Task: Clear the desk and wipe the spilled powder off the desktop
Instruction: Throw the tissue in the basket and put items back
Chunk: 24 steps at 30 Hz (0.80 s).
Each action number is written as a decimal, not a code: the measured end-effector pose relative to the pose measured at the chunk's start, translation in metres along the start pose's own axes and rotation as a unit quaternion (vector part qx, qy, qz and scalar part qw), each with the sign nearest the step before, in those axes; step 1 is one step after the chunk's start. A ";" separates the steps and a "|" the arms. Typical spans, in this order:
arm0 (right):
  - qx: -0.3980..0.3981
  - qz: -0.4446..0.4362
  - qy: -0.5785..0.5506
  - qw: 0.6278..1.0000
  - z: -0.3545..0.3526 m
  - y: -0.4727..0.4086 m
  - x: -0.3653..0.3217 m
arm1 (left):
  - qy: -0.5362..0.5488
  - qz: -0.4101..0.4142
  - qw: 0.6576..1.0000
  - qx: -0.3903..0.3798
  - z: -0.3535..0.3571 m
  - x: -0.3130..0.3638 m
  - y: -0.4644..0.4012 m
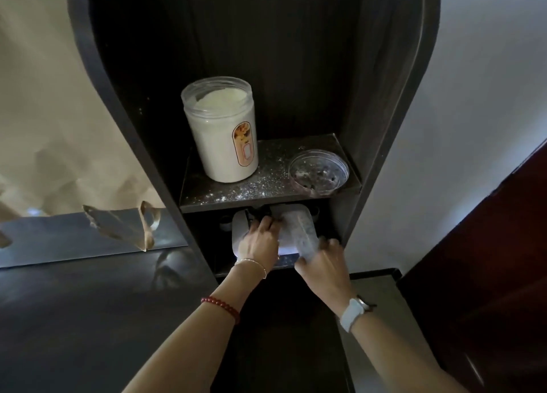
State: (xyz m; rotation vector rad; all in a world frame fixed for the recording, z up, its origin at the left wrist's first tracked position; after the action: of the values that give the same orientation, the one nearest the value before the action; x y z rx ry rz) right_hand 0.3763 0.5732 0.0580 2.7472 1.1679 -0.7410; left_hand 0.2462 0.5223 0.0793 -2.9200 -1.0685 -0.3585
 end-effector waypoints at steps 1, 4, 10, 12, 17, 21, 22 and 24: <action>0.008 0.000 -0.037 0.999 0.000 0.012 0.003 | 0.013 -0.002 1.000 0.005 0.001 -0.003 0.002; 0.040 -0.018 -0.128 0.991 0.003 0.050 0.010 | 0.079 -0.005 0.996 0.033 -0.001 -0.012 0.021; -0.029 -0.044 -0.104 0.993 0.062 0.119 0.042 | 0.225 -0.005 0.957 0.185 0.005 -0.048 0.087; -0.106 -0.045 -0.066 0.991 0.091 0.134 0.048 | 0.228 -0.021 0.949 0.214 0.005 -0.066 0.114; -0.318 -0.130 0.115 0.932 0.168 0.133 0.062 | 0.178 -0.127 0.958 0.185 0.046 -0.124 0.155; -0.324 -0.168 0.189 0.912 0.185 0.105 0.063 | 0.185 -0.163 0.955 0.162 0.057 -0.142 0.171; -0.333 -0.188 0.197 0.903 0.194 0.100 0.060 | 0.183 -0.181 0.953 0.159 0.062 -0.151 0.175; -0.350 -0.221 0.194 0.890 0.209 0.096 0.054 | 0.174 -0.213 0.951 0.139 0.071 -0.161 0.186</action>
State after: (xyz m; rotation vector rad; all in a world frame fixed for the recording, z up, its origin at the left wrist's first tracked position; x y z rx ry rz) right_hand 0.3905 0.4909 -0.1630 2.0680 1.7337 0.2337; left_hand 0.2607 0.2833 -0.0125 -2.2563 -1.5295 -0.6404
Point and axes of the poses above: each hand's wrist, its own y-axis away from the middle knuckle, its own z-axis out of the palm, x = y × z, the point moved 4 cm from there along -y, towards the middle knuckle, and after that the axes turned 12 degrees about -z, right-handed, at the moved point
